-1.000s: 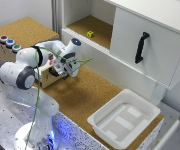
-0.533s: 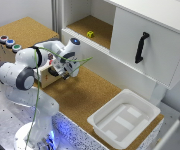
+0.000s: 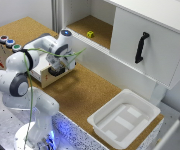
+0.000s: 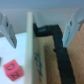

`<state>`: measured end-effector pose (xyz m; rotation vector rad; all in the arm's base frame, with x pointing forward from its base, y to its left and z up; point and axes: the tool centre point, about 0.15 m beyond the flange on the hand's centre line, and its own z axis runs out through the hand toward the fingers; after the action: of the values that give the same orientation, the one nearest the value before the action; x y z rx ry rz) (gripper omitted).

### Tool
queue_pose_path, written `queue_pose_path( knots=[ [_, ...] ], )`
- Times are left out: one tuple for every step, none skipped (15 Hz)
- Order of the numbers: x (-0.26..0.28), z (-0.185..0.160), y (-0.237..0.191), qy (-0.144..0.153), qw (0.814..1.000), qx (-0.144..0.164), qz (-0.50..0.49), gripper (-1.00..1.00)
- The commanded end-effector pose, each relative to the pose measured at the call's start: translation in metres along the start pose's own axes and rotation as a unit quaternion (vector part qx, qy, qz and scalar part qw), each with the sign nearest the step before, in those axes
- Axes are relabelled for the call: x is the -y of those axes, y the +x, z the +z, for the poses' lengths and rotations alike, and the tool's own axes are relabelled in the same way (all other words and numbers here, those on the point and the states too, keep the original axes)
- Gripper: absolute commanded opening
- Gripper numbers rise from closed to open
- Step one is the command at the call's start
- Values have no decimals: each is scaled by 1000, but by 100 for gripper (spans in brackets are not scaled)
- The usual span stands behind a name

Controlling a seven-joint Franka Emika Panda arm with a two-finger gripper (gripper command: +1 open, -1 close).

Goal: Open the cabinet drawer

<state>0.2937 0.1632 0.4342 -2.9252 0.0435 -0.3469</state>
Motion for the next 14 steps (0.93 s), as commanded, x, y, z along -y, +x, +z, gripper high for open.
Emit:
queue_pose_path(
  knots=[
    [63, -45, -34, -42, 994, -59, -79, 100],
    [72, -39, -33, -40, 993, -46, -98, 100],
    [81, -29, -30, -32, 992, -25, -119, 100],
    [87, -20, -27, -27, 990, -4, -139, 100],
    [93, -10, -23, -26, 987, 16, -155, 100],
    [97, -2, -19, -25, 985, 37, -167, 100],
    [101, 7, -14, -21, 981, 61, -183, 100],
    [104, 17, -9, -21, 977, 84, -195, 100],
    [106, 28, -4, -13, 972, 107, -210, 100],
    [109, 39, -1, -17, 968, 123, -220, 100],
    [111, 47, 1, -17, 965, 134, -226, 100],
    [112, 55, 4, -18, 962, 145, -231, 100],
    [112, 61, 6, -20, 962, 150, -229, 100],
    [112, 68, 8, -22, 960, 157, -229, 100]
  ],
)
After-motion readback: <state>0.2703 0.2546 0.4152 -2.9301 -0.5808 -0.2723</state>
